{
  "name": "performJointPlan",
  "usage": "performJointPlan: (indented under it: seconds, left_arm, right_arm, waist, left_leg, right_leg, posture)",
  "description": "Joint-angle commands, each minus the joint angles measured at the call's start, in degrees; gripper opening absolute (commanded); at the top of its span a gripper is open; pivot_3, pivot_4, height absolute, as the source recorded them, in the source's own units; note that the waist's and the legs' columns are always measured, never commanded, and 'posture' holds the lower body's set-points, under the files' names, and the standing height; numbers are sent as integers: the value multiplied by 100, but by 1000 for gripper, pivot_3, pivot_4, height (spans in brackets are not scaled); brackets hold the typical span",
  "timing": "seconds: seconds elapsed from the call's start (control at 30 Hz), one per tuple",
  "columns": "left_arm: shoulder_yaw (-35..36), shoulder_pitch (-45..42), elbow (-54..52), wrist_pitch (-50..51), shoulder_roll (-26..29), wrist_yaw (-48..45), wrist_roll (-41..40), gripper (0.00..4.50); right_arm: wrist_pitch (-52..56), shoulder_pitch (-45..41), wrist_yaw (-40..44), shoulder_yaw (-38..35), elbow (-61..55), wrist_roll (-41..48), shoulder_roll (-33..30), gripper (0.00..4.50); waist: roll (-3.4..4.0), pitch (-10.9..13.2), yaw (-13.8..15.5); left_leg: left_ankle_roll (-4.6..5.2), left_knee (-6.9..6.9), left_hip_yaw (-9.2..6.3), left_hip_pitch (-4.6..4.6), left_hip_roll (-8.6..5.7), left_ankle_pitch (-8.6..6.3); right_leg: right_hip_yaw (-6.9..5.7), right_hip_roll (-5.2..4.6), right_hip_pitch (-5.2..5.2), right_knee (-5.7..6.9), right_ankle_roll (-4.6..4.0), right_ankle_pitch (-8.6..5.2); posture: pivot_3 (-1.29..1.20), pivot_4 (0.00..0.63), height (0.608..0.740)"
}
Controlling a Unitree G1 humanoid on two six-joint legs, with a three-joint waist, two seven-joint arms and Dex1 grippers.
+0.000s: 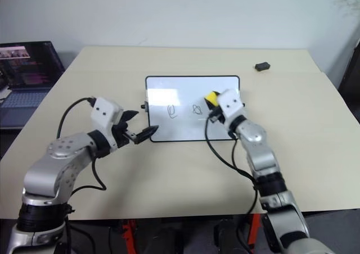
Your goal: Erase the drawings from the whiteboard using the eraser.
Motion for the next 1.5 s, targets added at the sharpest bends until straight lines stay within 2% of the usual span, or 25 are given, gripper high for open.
performJointPlan:
  seconds: [0.03,0.2,0.33,0.5,0.57,0.67,0.87,0.93,1.1,1.23,1.37,1.5]
  left_arm:
    - [-102,-96,-167,-131,250,-441,-79,4500]
    - [-108,-242,-122,-144,248,-505,-54,4500]
    - [-97,-257,-169,-167,218,-493,-28,4500]
    - [-22,-256,-166,-200,164,-370,-19,4500]
    - [-66,-255,-160,-213,152,-366,-23,4500]
    - [-114,-297,-125,-234,131,-363,-25,4500]
    - [-142,-308,-49,-284,122,-366,4,4500]
    - [-161,-292,-78,-249,102,-356,-11,4500]
    - [-205,-271,-156,-179,51,-350,-45,4500]
    - [-206,-281,-176,-156,29,-332,-46,4500]
    - [-186,-259,-235,-120,16,-293,-63,4500]
    - [-166,-223,-275,-96,15,-257,-75,4500]
  right_arm:
    - [-563,-603,-98,128,935,-209,151,1192]
    - [-1144,-1057,-112,270,2424,-450,216,1192]
    - [-1047,-817,95,493,2937,-629,165,1192]
    - [-1072,-176,463,899,2766,-933,-133,1191]
    - [-1237,-139,439,1014,2737,-1089,-241,1191]
    - [-1334,-226,342,1017,2759,-1146,-315,1190]
    - [-1248,-752,-130,452,2733,-816,-329,1178]
    - [-1173,-913,-243,302,2765,-716,-323,1176]
    - [-1113,-1050,-341,155,2776,-651,-248,1176]
    - [-815,-957,-179,292,2668,-693,-203,1176]
    - [-356,-440,391,661,2566,-892,-421,1175]
    - [-239,109,851,1099,1982,-1170,-751,1175]
  waist:
    - [1,0,-2]
    - [0,1,50]
    - [-2,-1,36]
    - [-8,-16,18]
    - [-7,-14,9]
    - [-7,-14,3]
    - [-6,-10,3]
    - [-6,-10,11]
    - [-6,-9,17]
    - [-5,-8,9]
    - [-9,-11,10]
    - [-21,-22,14]
  left_leg:
    - [0,-1,-1,0,0,0]
    - [0,-1,-1,-9,-8,0]
    - [0,1,5,1,-8,0]
    - [2,1,-2,41,-5,0]
    - [3,1,0,107,-3,1]
    - [12,2,4,157,-5,8]
    - [22,2,3,158,-8,16]
    - [22,2,0,144,-9,16]
    - [20,-6,-2,103,-11,14]
    - [20,-15,-2,101,-10,13]
    - [20,-15,-2,108,-10,13]
    - [20,-14,-3,114,-10,13]
  right_leg:
    - [-1,0,0,-1,-1,0]
    - [-4,-9,0,-10,-1,0]
    - [3,-13,6,-7,-1,0]
    - [-2,-9,41,2,0,-1]
    - [0,-7,110,-7,23,-19]
    - [9,-7,154,-8,-15,-43]
    - [10,-7,157,-3,-14,-40]
    - [7,-8,145,-4,22,-19]
    - [5,-11,112,-13,23,-18]
    - [5,-12,110,-23,22,-18]
    - [4,-12,115,-22,23,-18]
    - [3,-12,123,-24,24,-19]
  posture:
    - [0,150,740]
    - [0,150,740]
    - [0,150,740]
    - [0,150,740]
    - [0,150,740]
    - [0,150,740]
    - [0,150,740]
    - [0,150,740]
    - [0,150,740]
    - [0,150,740]
    - [0,150,740]
    - [0,150,740]
